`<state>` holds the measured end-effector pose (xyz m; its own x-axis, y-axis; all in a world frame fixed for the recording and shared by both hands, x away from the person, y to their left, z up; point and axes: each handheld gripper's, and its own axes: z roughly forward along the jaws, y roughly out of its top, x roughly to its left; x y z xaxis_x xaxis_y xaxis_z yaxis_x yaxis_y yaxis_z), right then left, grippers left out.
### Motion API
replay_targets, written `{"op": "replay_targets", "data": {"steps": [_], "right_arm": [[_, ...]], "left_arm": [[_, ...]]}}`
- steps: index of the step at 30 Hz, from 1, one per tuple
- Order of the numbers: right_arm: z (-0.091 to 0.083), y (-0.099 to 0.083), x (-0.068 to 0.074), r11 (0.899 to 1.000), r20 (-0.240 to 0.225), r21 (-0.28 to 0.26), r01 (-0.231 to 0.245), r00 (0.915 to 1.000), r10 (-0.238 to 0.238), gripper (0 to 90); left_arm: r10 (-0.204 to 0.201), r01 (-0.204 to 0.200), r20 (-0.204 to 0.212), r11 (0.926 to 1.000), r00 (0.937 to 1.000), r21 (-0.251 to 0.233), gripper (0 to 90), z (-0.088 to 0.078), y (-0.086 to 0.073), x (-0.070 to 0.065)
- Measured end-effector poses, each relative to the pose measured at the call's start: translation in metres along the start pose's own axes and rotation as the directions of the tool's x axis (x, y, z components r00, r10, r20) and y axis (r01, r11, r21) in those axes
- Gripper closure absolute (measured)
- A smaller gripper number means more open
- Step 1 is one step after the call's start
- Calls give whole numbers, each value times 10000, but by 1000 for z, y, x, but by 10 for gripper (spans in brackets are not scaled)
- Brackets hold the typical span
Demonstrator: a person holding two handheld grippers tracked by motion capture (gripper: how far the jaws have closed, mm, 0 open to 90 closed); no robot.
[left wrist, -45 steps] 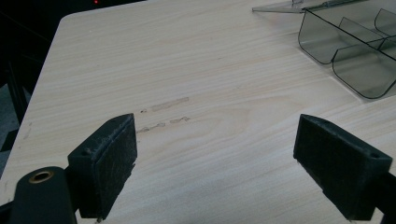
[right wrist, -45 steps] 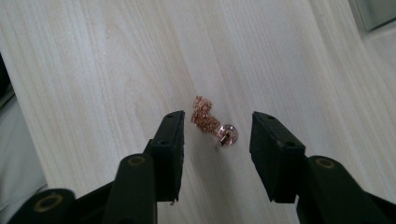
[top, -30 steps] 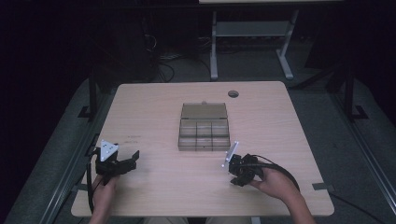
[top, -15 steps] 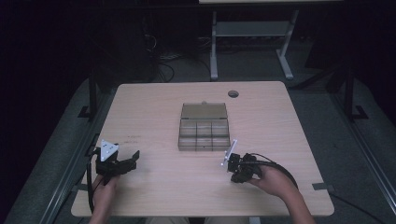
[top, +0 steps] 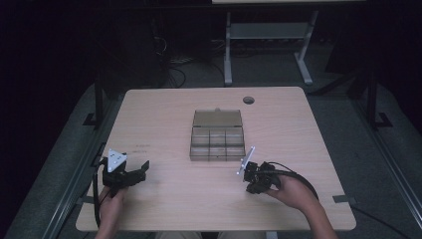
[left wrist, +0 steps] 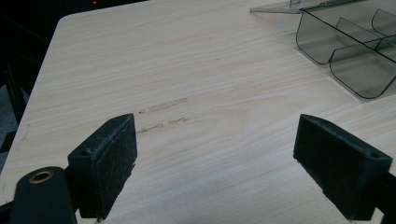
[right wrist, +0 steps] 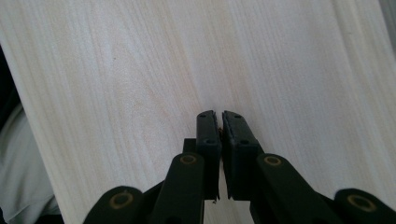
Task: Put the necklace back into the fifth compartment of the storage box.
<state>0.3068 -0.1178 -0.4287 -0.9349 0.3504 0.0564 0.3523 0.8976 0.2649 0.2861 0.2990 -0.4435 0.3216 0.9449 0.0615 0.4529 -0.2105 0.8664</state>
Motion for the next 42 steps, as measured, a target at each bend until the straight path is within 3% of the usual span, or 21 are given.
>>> {"op": "replay_targets", "data": {"steps": [19,27,42], "right_arm": [[-41,2,0,9971,471,-724,229,9987,-196,852],[-51,4,-8,9954,386,-960,21,9993,17,852],[-60,21,-24,9969,131,-773,-113,9998,124,852]], "left_arm": [[-91,91,-31,10000,10000,-20,131,0,0,1],[-127,127,-22,9999,9999,49,131,-1,0,1],[-225,225,-50,9997,9997,30,131,0,-1,4]]}}
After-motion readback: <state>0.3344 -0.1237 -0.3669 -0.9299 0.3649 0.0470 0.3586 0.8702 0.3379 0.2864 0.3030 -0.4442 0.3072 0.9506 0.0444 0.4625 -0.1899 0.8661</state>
